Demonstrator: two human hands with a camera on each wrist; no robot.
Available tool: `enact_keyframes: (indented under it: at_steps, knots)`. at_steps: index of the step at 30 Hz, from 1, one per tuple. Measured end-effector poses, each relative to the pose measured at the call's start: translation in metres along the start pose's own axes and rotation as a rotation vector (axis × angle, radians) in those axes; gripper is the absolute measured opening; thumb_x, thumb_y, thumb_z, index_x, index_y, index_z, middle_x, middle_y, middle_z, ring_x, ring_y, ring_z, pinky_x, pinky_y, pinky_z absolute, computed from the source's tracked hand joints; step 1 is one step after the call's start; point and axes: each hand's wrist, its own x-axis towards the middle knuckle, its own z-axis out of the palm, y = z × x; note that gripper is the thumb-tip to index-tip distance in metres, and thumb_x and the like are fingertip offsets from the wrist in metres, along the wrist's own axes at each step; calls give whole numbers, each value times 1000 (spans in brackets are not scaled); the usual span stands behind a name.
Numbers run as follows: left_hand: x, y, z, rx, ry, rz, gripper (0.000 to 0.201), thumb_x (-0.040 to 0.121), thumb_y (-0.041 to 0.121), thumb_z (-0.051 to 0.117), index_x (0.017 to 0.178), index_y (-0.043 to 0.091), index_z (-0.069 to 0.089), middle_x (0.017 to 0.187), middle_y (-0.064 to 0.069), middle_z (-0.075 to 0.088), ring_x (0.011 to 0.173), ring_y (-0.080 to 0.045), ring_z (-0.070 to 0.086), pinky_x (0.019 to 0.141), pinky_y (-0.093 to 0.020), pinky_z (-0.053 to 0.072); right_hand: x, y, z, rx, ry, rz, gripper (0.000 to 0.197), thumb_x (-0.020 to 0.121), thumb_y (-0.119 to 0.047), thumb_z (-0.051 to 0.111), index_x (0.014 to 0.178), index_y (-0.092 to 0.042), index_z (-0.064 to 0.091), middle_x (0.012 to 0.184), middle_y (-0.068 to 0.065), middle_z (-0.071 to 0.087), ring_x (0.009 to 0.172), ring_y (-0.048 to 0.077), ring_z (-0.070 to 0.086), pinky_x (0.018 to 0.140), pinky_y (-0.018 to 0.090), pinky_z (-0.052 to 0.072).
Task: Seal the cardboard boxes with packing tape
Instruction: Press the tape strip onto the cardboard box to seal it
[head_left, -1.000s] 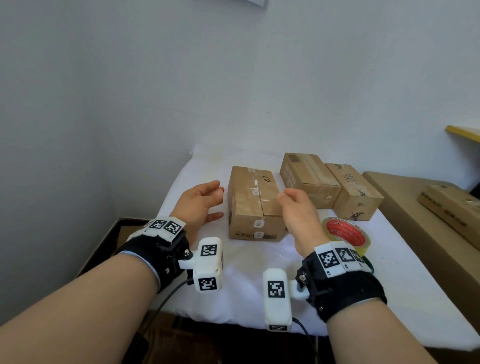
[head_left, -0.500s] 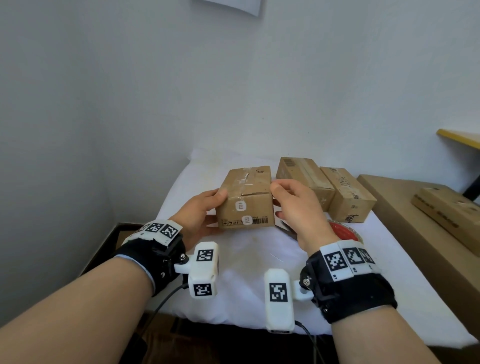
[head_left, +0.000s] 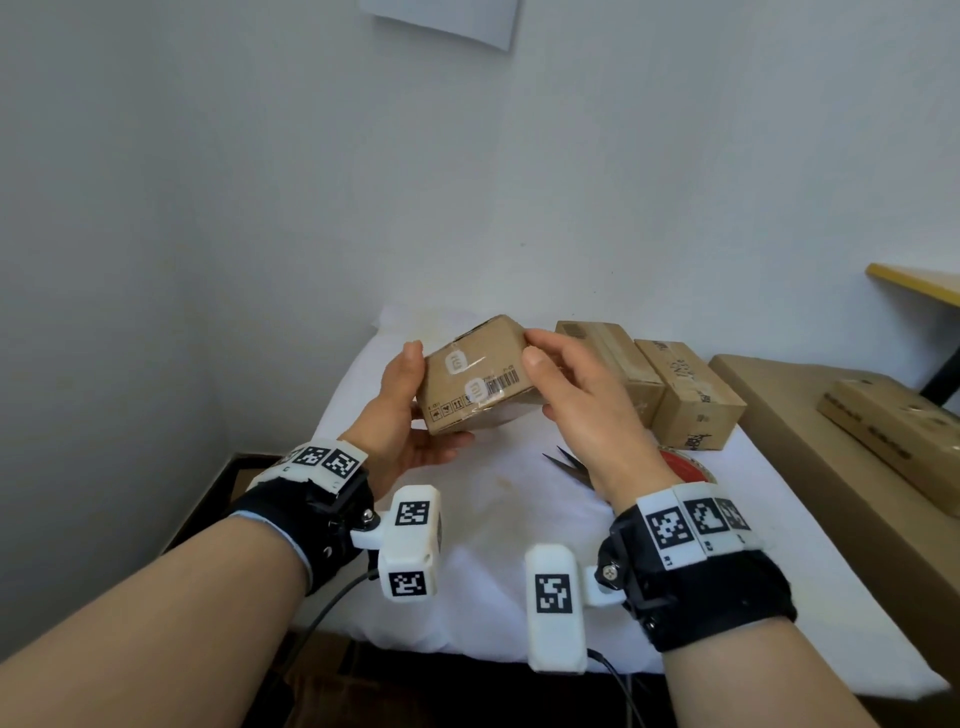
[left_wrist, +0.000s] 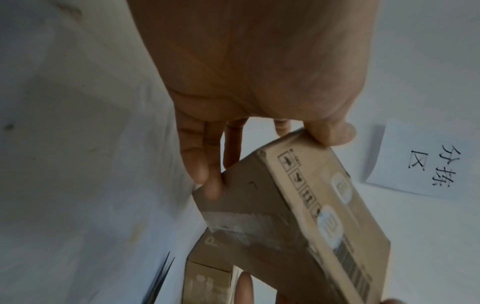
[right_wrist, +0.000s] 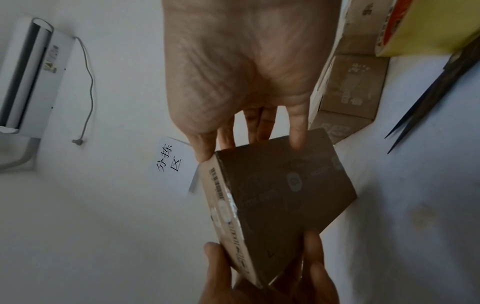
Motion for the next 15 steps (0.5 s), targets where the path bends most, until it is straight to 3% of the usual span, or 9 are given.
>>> enact_keyframes:
  at_steps: [2,5,7,10,13,15]
  knots:
    - [-1,1,3,76,-15,54,45,98,67,28,130,42,47,116,-8,68,86,-39,73,74,-43,58,1,1,1,-50,-2,-39,36,101,-36,59,136,-28,61,126,-11,63,114,-1,59,98,24,49]
    - [-3,4,5,199,-23,91,46,99,65,30,131,35,43,117,-5,68,90,-34,74,80,-45,58,1,4,3,-81,7,-45,38,101,-32,60,139,-24,60,126,-9,64,112,1,60,101,29,51]
    - [-2,2,1,267,-15,115,48,93,65,48,131,38,41,124,-4,65,94,-27,73,85,-46,59,1,7,3,-102,1,-30,37,102,-29,59,139,-25,59,123,-11,64,111,3,61,102,37,52]
    - [0,-3,-5,514,-30,216,89,59,59,88,131,45,36,137,4,43,116,-11,57,98,-33,51,-2,11,3,-150,-11,-6,39,103,-32,57,141,-27,55,123,-13,63,112,4,61,102,39,52]
    - [-1,-5,-1,760,10,394,114,53,33,98,143,32,28,137,10,23,115,4,38,101,-12,35,-2,14,3,-127,-23,12,31,101,-33,58,131,-38,56,118,-16,65,109,4,64,99,44,55]
    - [-1,-5,2,841,65,504,116,57,25,96,147,30,23,141,8,21,113,3,38,96,-15,40,-1,14,3,-102,-43,24,27,100,-34,59,124,-44,56,118,-15,67,110,6,65,99,45,55]
